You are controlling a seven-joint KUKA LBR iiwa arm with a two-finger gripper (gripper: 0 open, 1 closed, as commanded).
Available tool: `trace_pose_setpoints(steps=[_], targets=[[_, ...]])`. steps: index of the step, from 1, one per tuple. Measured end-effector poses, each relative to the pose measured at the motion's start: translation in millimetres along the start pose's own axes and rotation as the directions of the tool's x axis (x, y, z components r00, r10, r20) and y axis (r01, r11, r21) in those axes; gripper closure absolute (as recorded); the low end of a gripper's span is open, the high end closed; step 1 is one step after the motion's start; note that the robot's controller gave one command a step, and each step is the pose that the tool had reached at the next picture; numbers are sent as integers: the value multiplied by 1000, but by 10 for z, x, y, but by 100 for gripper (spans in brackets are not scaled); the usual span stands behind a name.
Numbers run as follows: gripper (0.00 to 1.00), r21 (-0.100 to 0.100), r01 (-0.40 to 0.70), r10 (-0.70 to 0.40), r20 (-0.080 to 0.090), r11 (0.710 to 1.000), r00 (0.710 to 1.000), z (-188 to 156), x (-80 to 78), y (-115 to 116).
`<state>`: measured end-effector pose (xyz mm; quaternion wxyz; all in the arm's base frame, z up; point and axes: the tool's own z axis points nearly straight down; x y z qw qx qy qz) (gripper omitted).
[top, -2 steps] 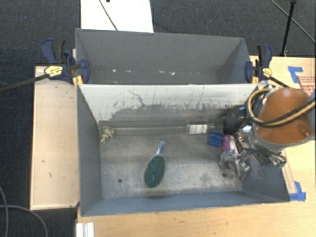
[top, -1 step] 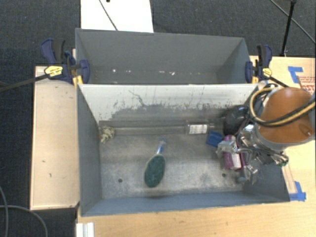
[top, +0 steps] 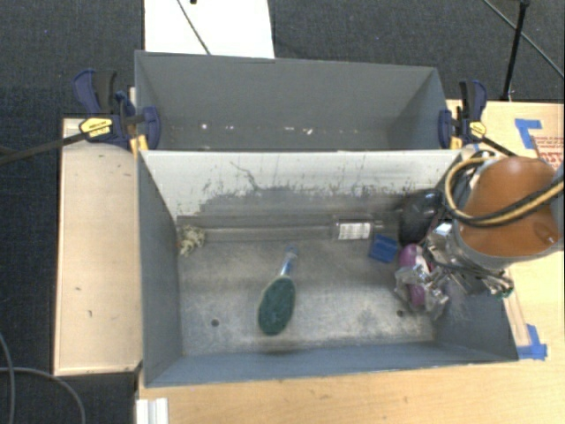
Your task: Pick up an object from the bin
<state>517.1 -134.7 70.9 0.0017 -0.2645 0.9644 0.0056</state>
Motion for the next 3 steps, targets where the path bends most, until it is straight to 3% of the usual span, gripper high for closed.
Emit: trace_pose_setpoints(steps=[1,2,3], targets=[[100,14,66,-66,0,998,998,-629,-65,69],[0,10,62,-62,-4,998,998,-594,-49,72],[0,0,559,-559,3,829,829,-16,-374,-62]])
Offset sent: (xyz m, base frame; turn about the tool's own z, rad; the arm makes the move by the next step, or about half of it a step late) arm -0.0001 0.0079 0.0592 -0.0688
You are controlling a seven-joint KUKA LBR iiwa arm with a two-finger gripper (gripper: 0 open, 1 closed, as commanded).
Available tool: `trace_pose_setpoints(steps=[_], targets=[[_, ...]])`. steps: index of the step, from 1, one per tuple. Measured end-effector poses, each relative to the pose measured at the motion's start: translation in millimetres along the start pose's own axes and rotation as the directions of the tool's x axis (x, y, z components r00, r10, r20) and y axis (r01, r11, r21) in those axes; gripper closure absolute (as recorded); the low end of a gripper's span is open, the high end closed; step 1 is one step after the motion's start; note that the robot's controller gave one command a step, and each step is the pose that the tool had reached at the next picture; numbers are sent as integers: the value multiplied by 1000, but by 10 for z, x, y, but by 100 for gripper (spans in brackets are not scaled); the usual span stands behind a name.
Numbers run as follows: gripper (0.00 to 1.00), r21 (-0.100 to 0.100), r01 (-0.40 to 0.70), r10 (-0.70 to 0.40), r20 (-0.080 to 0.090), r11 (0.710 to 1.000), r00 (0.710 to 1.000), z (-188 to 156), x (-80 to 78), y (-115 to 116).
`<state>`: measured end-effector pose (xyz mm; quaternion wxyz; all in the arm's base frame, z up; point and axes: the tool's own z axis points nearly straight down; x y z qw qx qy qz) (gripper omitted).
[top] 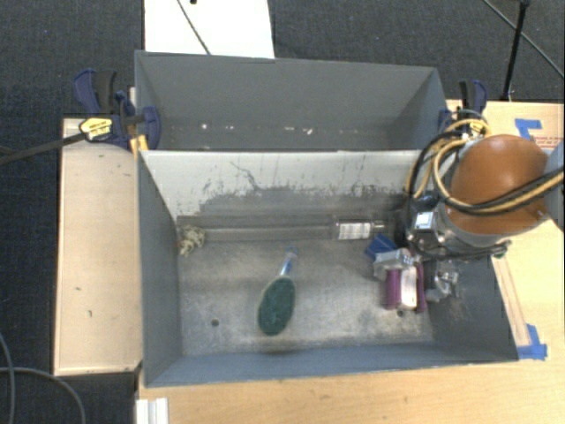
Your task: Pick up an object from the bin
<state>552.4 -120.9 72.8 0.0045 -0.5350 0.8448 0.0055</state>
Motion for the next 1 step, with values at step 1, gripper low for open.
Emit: trace_pose_setpoints(steps=[1], targets=[[100,0,-6,6,-4,1000,1000,-3,28,-6]])
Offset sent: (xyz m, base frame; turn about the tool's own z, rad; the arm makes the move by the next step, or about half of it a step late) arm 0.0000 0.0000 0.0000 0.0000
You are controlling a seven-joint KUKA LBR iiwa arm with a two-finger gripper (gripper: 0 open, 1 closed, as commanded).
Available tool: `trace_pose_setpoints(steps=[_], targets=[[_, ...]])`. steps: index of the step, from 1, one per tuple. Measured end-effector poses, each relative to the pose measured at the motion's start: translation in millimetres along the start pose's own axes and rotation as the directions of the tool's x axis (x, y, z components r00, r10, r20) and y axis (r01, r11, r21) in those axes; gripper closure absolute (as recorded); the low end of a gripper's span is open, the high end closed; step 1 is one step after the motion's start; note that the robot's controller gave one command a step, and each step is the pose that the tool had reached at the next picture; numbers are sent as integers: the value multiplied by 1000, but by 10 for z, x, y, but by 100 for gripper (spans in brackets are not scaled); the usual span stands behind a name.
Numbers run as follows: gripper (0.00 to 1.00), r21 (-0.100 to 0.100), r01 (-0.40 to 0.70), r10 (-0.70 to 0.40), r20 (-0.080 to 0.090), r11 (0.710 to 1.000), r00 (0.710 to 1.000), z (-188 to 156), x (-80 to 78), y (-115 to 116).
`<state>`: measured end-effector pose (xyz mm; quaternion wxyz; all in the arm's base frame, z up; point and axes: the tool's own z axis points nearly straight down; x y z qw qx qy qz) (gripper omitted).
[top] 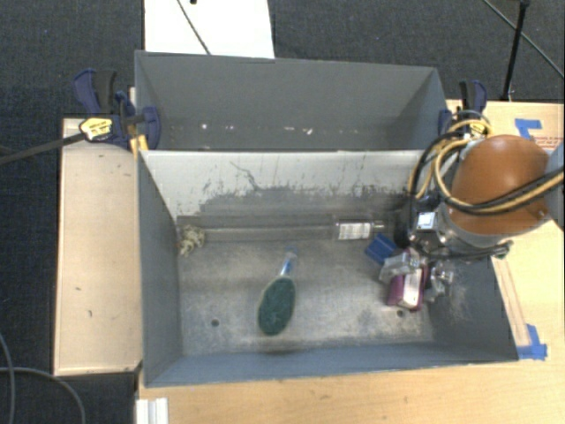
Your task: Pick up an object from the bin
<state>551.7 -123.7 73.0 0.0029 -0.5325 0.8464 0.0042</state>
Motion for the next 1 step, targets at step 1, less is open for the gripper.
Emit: trace_pose_setpoints(steps=[1], targets=[[100,9,221,-221,-8,975,975,-1638,8,-47]])
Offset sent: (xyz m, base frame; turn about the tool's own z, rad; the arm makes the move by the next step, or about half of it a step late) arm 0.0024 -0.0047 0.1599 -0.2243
